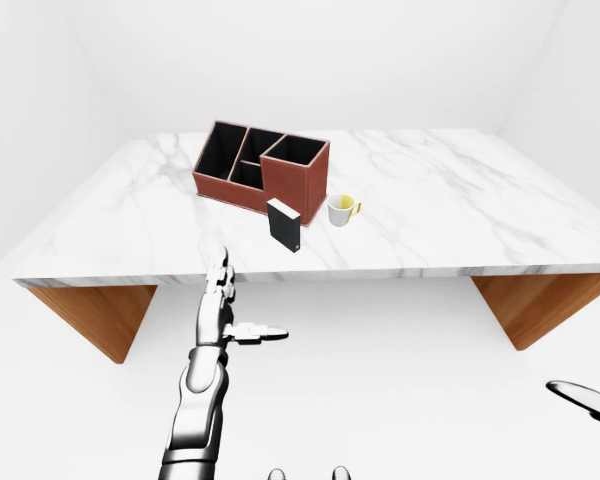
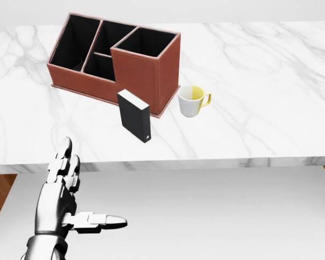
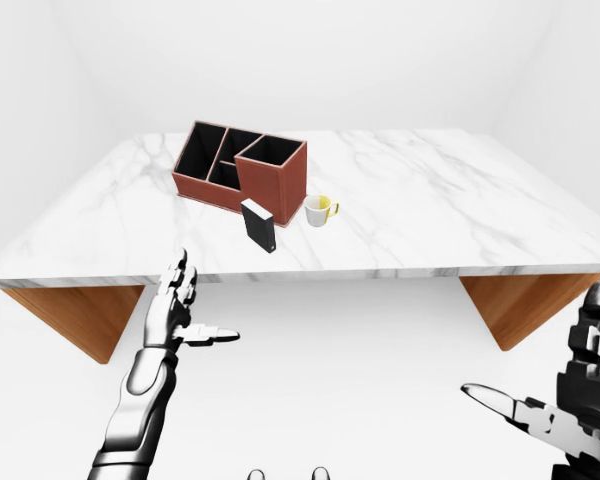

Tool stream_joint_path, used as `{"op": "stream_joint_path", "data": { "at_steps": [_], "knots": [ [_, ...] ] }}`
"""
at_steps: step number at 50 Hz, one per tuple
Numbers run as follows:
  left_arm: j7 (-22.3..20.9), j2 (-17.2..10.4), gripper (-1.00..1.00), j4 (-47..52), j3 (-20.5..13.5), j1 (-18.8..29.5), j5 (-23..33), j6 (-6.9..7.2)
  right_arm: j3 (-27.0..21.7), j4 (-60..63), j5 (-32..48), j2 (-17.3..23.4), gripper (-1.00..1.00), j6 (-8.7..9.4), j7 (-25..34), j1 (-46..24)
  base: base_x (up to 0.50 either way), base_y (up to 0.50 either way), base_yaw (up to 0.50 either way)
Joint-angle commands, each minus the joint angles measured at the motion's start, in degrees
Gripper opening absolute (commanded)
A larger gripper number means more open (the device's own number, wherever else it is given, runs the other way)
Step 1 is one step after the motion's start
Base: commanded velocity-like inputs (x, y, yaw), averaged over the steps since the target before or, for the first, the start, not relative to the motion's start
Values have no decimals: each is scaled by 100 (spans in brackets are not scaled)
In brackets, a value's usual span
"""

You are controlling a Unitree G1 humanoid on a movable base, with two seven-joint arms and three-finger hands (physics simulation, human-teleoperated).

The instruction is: Pick up the book and place it in the right compartment of the caddy.

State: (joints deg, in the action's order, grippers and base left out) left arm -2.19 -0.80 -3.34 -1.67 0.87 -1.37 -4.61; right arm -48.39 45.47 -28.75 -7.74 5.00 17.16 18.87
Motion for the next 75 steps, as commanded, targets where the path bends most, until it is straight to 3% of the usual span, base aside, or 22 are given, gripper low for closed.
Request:
{"op": "stream_joint_path", "data": {
  "at_steps": [1,9,14,17,34,48,75],
  "knots": [
    [32,-7,100,84,-35,-2,-54,110,-772,-134,-568,-87,100,0,249,157,0,0,0],
    [6,-4,100,-4,2,-1,2,-3,-1355,-423,-1090,-62,100,0,437,254,0,0,0],
    [-4,-4,100,93,5,-35,-3,63,-1644,-519,-1342,-40,100,0,520,312,0,0,0],
    [57,-4,100,20,-20,7,32,10,-2031,-663,-1761,-23,100,0,522,371,0,0,0],
    [41,-10,100,-129,-8,51,36,-39,-2665,-1301,-2169,49,100,0,875,540,0,0,0],
    [35,-6,100,-38,10,6,50,-10,-2924,-1619,-2329,74,100,0,1081,620,0,0,0],
    [40,-3,100,-66,10,9,67,-22,-2908,-1725,-2234,76,100,0,1053,607,0,0,0]
  ]
}}
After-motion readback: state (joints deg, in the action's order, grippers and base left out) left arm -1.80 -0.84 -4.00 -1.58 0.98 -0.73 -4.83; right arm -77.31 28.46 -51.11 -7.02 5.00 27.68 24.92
